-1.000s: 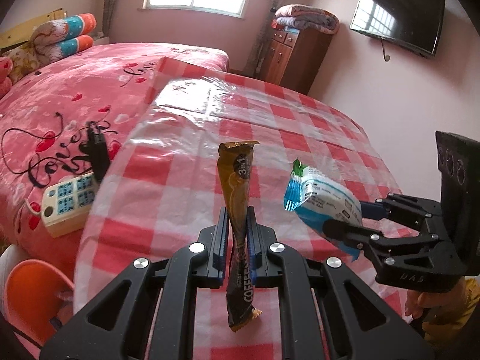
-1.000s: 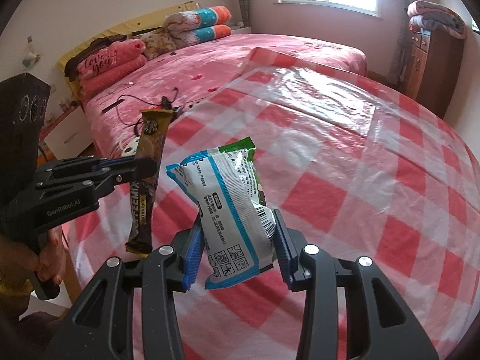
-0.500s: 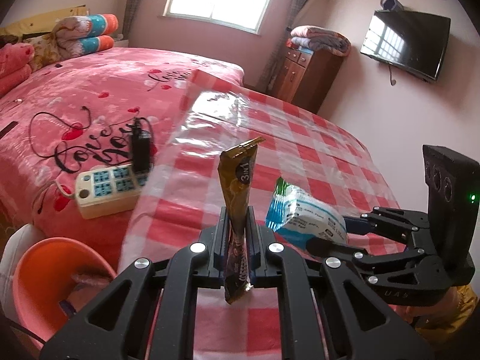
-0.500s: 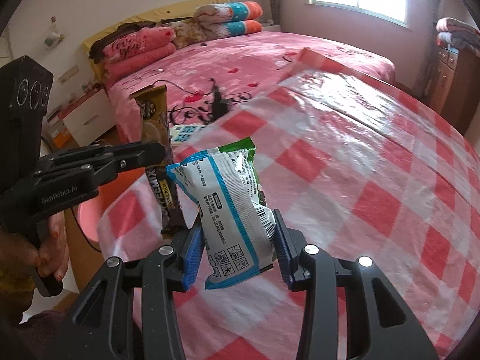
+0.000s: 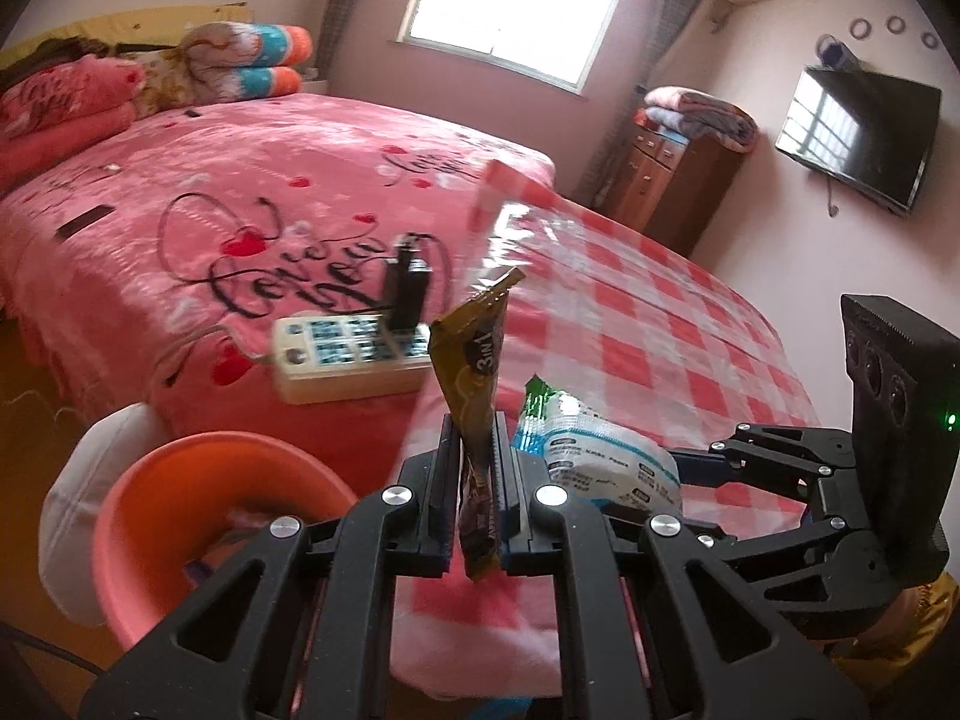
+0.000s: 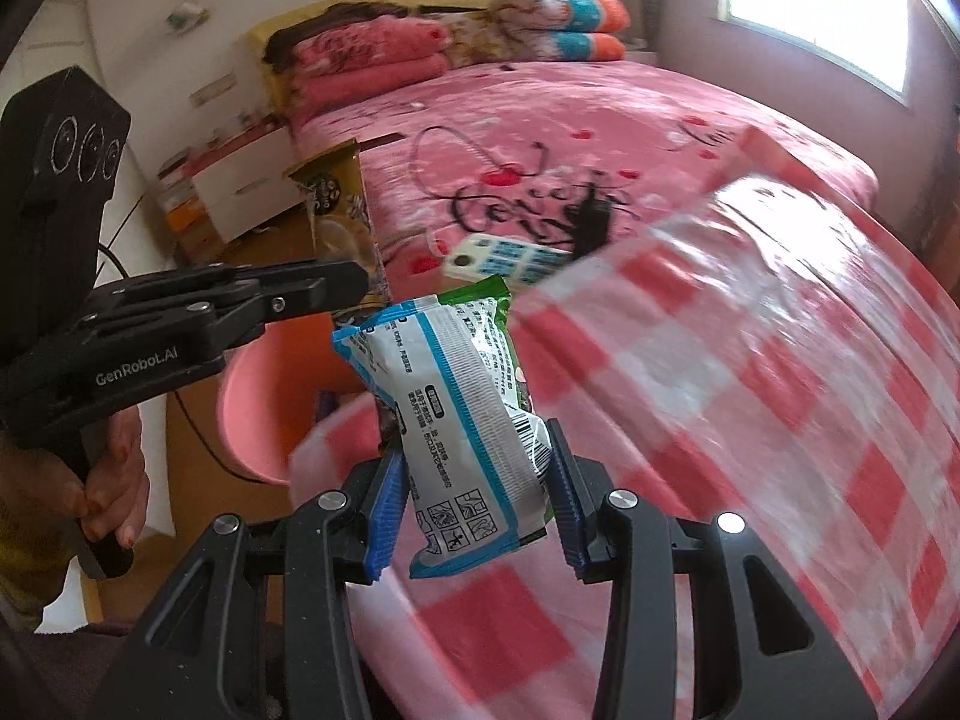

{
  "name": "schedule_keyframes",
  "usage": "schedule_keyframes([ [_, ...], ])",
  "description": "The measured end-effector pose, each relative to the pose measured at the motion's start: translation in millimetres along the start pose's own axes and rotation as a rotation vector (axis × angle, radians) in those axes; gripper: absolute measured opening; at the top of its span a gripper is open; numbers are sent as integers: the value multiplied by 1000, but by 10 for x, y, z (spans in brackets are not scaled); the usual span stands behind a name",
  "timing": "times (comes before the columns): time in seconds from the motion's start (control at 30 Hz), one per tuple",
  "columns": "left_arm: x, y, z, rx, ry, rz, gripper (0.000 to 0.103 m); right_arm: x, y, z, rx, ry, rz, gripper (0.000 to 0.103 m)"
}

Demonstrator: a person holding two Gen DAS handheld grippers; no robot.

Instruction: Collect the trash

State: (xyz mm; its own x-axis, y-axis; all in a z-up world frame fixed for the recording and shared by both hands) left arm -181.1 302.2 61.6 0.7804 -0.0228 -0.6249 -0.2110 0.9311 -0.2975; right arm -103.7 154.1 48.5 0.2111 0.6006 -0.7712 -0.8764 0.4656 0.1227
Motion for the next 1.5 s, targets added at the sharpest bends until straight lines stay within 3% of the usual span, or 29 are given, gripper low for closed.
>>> schedule_keyframes([
  [0.27, -177, 526, -87, -97, -5, 66, 12, 333, 465, 253, -99, 27, 68, 44],
  [0.5, -77, 912, -232, -147, 34, 156, 12, 634, 710, 364, -146, 47, 112, 46],
  [0.57, -20, 1028, -299, -169, 50, 186, 12, 701, 736, 372, -135, 49, 139, 58],
  [0.6, -13, 1062, -325, -172, 54, 203, 17, 701, 735, 364, -127, 46, 142, 72],
  [0.63, -1, 1100, -352, -173, 59, 223, 20, 693, 720, 361, -112, 40, 149, 79],
  [0.8, -44, 1142, -371, -164, 28, 302, 59, 551, 515, 338, -30, -6, 133, 91],
  [0.97, -105, 1017, -284, -113, -9, 341, 81, 336, 213, 261, 83, -61, 100, 92],
  [1.2, -101, 657, -158, -13, -34, 361, 92, 135, -161, 121, 197, -110, 49, 93],
  [1.5, -22, 197, 1, 58, -64, 326, 94, -86, -487, -114, 269, -151, -24, 94],
])
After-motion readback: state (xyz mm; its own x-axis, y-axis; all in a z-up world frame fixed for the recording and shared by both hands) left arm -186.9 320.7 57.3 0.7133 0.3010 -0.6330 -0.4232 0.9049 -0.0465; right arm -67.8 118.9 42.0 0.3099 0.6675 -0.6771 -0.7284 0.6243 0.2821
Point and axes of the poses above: each gripper's, at about its wrist camera, not at the fingertips, and x roughly the way its jaws point, y to its left, z to its top, the point moved 1 cm from there along x, roughly the way its jaws point
